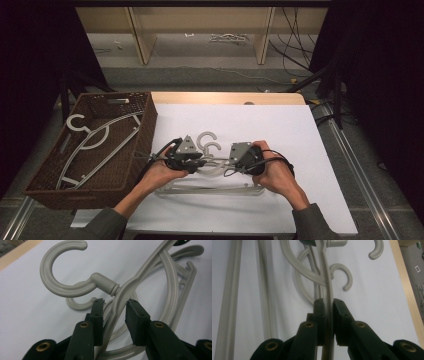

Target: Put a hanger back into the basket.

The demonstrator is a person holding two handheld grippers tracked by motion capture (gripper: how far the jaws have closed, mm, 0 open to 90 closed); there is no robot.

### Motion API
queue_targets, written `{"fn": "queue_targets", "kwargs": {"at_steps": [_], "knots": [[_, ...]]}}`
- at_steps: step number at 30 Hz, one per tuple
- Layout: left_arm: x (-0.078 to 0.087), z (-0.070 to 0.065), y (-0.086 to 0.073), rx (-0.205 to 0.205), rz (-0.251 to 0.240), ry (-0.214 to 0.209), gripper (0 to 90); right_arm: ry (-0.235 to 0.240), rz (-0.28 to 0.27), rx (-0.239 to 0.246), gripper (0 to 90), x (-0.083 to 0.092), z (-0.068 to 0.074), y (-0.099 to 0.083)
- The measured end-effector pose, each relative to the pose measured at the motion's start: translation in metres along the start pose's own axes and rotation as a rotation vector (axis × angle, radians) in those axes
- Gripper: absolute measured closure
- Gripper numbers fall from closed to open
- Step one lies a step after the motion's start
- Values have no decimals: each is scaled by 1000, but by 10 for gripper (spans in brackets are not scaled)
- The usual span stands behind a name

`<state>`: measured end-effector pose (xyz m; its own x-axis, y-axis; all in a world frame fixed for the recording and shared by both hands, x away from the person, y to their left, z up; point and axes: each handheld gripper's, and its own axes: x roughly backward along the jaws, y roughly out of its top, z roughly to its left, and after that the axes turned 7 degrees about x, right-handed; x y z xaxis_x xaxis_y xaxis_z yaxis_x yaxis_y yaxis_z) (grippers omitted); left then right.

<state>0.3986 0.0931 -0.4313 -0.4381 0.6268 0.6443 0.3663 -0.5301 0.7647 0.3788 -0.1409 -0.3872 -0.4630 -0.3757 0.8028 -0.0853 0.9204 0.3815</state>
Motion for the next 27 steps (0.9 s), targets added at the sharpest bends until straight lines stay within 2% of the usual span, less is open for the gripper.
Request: {"fn": "queue_targets", "kwargs": {"at_steps": [1,3,4,6,10,12,14,16,18,19,22,26,27], "knots": [[1,0,0,-21,5,2,715,-4,-2,2,819,0,0,0],[3,1,1,-30,8,-6,719,-8,-8,7,819,0,0,0],[4,1,1,-49,12,-17,730,-9,-10,9,819,2,0,0],[2,0,0,-95,21,-11,737,-8,-5,17,820,4,0,1],[-3,-2,-2,-112,55,-1,736,3,4,11,820,3,2,3],[-3,0,-2,-124,67,1,746,6,6,30,820,1,3,4],[-4,0,-2,-109,59,-8,729,10,0,29,820,1,3,4],[-7,3,-4,-102,92,18,678,15,-4,28,820,2,2,4],[-7,4,-5,-103,95,7,675,8,-3,24,819,3,2,4],[-7,3,-5,-113,95,-3,749,3,-4,29,819,3,2,4],[-5,-1,-3,-161,112,12,771,11,1,18,817,1,3,3],[-3,-3,-1,-172,113,20,778,14,-1,10,808,1,1,1],[0,-4,1,-186,113,27,785,5,0,1,774,1,0,1]]}}
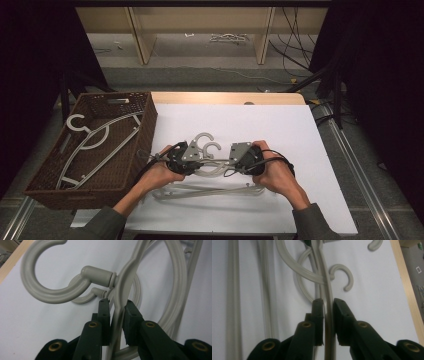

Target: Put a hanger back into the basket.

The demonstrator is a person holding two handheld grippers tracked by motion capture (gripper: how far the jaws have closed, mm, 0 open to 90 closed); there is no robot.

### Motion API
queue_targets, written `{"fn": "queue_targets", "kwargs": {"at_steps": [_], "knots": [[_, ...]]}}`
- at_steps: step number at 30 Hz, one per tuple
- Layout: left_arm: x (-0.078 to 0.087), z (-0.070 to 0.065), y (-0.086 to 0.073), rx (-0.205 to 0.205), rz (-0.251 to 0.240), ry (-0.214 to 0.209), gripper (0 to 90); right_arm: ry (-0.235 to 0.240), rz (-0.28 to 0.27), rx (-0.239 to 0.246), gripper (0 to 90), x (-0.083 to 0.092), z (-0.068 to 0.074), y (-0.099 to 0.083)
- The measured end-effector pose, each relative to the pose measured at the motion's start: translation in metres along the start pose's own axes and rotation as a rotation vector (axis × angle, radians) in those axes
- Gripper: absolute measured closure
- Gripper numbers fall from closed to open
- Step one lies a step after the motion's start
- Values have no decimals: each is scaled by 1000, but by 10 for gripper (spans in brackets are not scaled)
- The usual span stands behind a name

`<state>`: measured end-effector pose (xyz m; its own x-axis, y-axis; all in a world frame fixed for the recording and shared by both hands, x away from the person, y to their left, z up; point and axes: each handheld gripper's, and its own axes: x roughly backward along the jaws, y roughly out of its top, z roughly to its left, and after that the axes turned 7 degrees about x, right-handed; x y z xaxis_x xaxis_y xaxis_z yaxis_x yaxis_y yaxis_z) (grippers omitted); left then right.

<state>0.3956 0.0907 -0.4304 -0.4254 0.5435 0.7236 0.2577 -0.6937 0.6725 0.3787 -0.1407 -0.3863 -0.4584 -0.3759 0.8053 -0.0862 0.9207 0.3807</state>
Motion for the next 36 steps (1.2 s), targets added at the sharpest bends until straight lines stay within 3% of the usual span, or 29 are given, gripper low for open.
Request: {"fn": "queue_targets", "kwargs": {"at_steps": [4,5,6,7,8,9,10,11,17,18,19,28,36], "knots": [[5,-1,2,-11,-8,6,802,-24,4,-17,699,2,-2,-1],[8,-1,4,-23,-12,20,810,-34,1,-72,583,3,-3,-2],[8,-1,4,-23,-12,20,815,-34,1,-72,583,3,-3,-2],[9,-1,4,-14,-19,20,817,-64,-4,-131,502,4,-4,-2],[11,0,4,-6,-23,20,817,-64,-4,-131,502,4,-4,-2],[13,2,5,11,-34,20,819,-98,-49,-227,407,10,-6,-2],[14,3,5,12,-34,24,819,-98,-49,-227,407,10,-6,-2],[16,3,5,15,-38,31,819,-107,-66,-259,378,12,-8,-2],[22,9,10,59,-25,55,818,-184,-249,-444,280,30,-17,-12],[22,9,12,73,-29,53,818,-184,-249,-444,280,30,-17,-12],[23,10,16,92,-35,50,818,-197,-281,-474,268,34,-16,-14],[29,16,38,132,-21,65,818,-217,-374,-559,265,51,-5,-24],[43,26,58,166,-22,80,816,-249,-447,-621,253,51,11,-35]]}}
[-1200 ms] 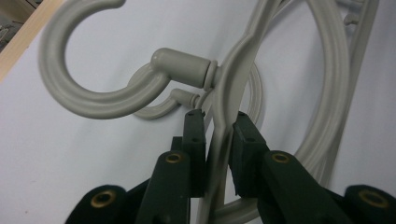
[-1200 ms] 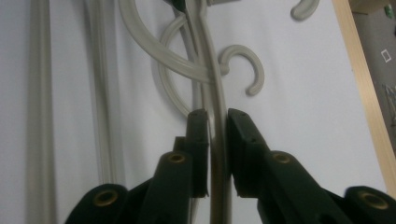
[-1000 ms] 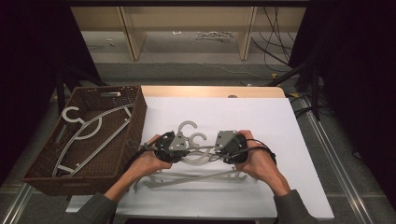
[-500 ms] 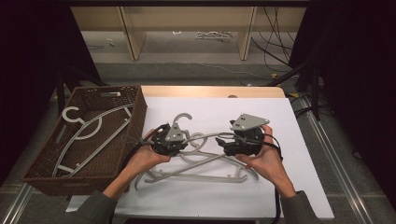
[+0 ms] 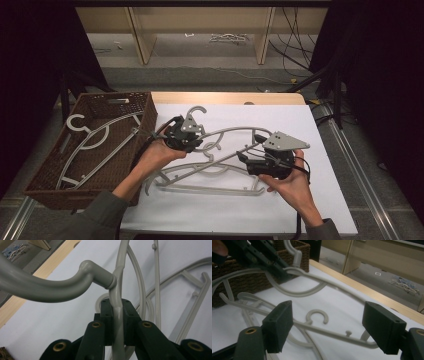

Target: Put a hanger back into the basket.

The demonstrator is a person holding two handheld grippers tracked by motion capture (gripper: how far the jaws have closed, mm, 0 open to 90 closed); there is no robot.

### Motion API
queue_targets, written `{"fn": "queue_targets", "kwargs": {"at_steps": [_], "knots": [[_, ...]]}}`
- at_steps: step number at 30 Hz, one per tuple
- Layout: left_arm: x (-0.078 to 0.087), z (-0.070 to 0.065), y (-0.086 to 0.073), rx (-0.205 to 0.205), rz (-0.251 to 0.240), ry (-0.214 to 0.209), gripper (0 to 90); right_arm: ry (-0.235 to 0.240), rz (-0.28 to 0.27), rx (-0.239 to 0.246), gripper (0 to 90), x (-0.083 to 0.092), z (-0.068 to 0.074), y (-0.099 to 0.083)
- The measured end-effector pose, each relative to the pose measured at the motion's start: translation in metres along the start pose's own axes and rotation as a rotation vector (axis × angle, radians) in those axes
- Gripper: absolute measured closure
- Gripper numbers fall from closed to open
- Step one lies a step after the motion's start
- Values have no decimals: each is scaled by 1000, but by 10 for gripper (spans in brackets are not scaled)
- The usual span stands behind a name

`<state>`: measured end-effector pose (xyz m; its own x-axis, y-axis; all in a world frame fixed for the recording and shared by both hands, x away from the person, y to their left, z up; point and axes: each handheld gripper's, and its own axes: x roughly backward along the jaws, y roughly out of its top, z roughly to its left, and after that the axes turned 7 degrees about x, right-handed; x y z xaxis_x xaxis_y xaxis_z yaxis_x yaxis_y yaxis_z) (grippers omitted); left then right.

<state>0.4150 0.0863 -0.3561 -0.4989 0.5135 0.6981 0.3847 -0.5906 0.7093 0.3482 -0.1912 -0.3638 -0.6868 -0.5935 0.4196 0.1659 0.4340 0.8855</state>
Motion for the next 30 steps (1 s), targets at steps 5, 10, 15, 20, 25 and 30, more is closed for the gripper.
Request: {"fn": "queue_targets", "kwargs": {"at_steps": [5,10,15,20,25,30], "knots": [[7,-5,10,-4,-5,-25,816,4,-37,-26,249,5,5,-10],[15,-6,21,-22,-7,-27,816,2,-38,-43,239,8,13,-25],[31,-1,32,-26,-19,-20,816,10,-15,-69,219,4,17,-41],[46,8,37,-16,-37,-1,816,19,4,-71,216,2,18,-48],[60,19,37,-20,-43,24,816,27,15,-74,212,1,20,-55],[77,32,33,-12,-45,56,816,35,21,-76,209,0,23,-58]]}}
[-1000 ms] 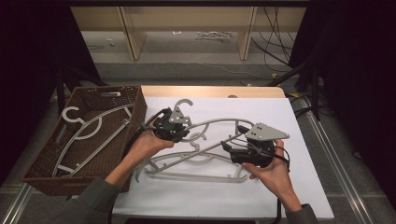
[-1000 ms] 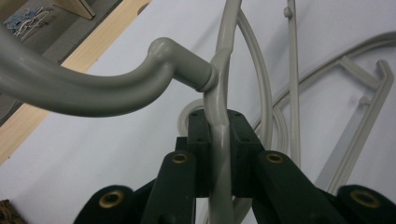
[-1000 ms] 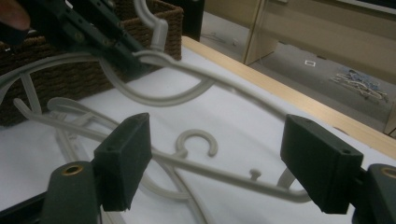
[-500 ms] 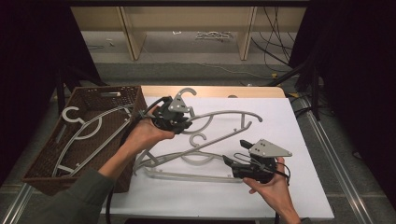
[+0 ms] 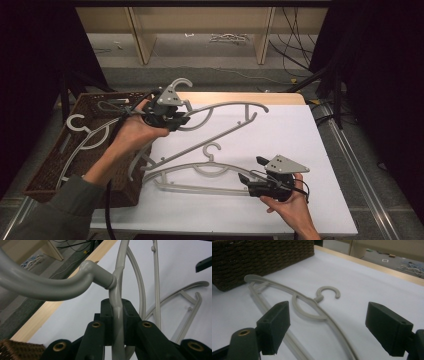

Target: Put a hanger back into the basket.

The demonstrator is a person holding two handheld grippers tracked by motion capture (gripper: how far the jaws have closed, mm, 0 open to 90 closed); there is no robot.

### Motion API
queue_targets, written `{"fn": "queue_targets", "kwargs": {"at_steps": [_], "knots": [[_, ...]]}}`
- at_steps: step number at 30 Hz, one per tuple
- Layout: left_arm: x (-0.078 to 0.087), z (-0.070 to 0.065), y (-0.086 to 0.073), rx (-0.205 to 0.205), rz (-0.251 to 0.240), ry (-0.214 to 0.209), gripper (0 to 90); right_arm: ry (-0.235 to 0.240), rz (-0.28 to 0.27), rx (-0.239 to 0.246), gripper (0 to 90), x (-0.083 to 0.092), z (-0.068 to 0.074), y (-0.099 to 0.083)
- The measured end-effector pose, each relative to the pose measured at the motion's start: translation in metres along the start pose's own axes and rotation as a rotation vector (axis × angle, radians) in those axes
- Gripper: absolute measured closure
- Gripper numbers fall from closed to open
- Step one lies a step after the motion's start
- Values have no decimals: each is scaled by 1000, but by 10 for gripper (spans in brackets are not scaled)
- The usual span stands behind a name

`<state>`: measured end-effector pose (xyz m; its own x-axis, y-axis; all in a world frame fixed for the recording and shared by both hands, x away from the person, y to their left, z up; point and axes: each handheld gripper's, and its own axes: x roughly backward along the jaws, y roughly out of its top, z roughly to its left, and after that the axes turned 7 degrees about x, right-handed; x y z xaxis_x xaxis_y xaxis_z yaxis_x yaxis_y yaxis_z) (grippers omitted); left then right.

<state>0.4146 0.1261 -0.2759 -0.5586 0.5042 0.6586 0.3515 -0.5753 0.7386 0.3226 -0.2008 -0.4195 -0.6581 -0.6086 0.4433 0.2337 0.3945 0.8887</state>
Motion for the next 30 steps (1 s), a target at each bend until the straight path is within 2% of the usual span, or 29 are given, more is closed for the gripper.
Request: {"fn": "queue_targets", "kwargs": {"at_steps": [1,2,3,5,6,10,13,15,16,18,22,30], "knots": [[8,6,-2,-3,4,20,816,7,11,8,209,0,2,-1],[8,6,-2,-3,4,20,816,7,11,8,209,0,2,-1],[13,10,-3,3,-1,36,816,21,17,11,210,-1,3,-1],[19,16,-6,18,-12,51,816,22,15,12,210,-1,3,-1],[22,19,-9,27,-19,56,816,17,34,13,210,0,3,-1],[34,34,-19,33,-13,97,816,31,38,13,210,-3,5,-4],[45,48,-30,54,-7,118,816,39,45,17,210,-4,6,-4],[48,53,-33,69,-4,121,816,41,47,16,209,-4,6,-4],[50,62,-39,77,-12,140,816,38,46,16,207,-5,7,-5],[52,67,-42,71,-13,150,816,38,47,15,205,-5,7,-5],[56,84,-57,101,-12,199,816,41,45,13,187,-6,8,-5],[59,112,-82,119,-14,236,816,39,46,18,187,-7,8,-6]]}}
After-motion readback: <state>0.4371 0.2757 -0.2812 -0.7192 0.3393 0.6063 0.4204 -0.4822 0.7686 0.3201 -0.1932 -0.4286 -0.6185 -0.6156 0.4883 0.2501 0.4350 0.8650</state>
